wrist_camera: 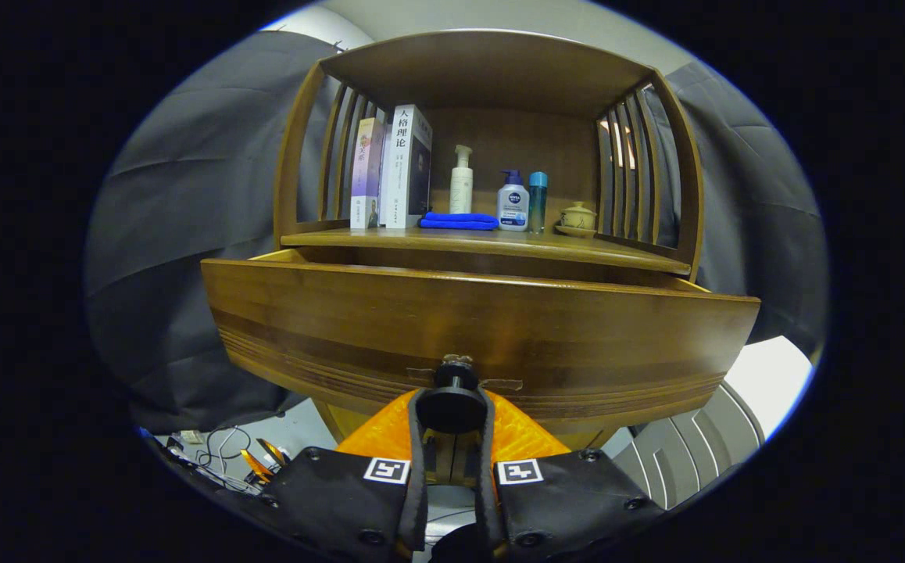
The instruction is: Pull open the drawer, take out the items inside it, and place them on the countertop above the cabinet.
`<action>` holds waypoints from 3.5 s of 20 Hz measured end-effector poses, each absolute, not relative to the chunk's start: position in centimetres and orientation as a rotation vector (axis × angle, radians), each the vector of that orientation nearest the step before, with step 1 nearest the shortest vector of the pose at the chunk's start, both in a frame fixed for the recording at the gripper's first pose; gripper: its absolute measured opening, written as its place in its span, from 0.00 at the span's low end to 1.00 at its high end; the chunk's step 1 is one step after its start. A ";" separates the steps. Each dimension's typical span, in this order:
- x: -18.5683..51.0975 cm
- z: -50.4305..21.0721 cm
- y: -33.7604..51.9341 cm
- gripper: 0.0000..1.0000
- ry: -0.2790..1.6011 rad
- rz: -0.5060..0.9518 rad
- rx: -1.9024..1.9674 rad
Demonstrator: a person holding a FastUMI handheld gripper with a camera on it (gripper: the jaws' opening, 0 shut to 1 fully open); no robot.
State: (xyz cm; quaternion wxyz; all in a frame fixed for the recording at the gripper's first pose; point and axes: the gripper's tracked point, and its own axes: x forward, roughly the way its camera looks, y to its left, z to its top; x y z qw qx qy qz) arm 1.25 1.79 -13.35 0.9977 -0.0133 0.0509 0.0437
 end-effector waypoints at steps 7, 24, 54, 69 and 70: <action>-0.3 -13.9 1.8 0.27 0.094 0.102 -0.046; -3.9 -15.3 1.8 0.27 0.085 0.137 -0.099; 5.8 0.6 1.7 0.97 0.304 0.287 -0.287; 12.5 -9.0 1.5 0.97 0.818 0.274 -0.218; 12.8 -9.7 1.4 0.97 0.844 0.265 -0.219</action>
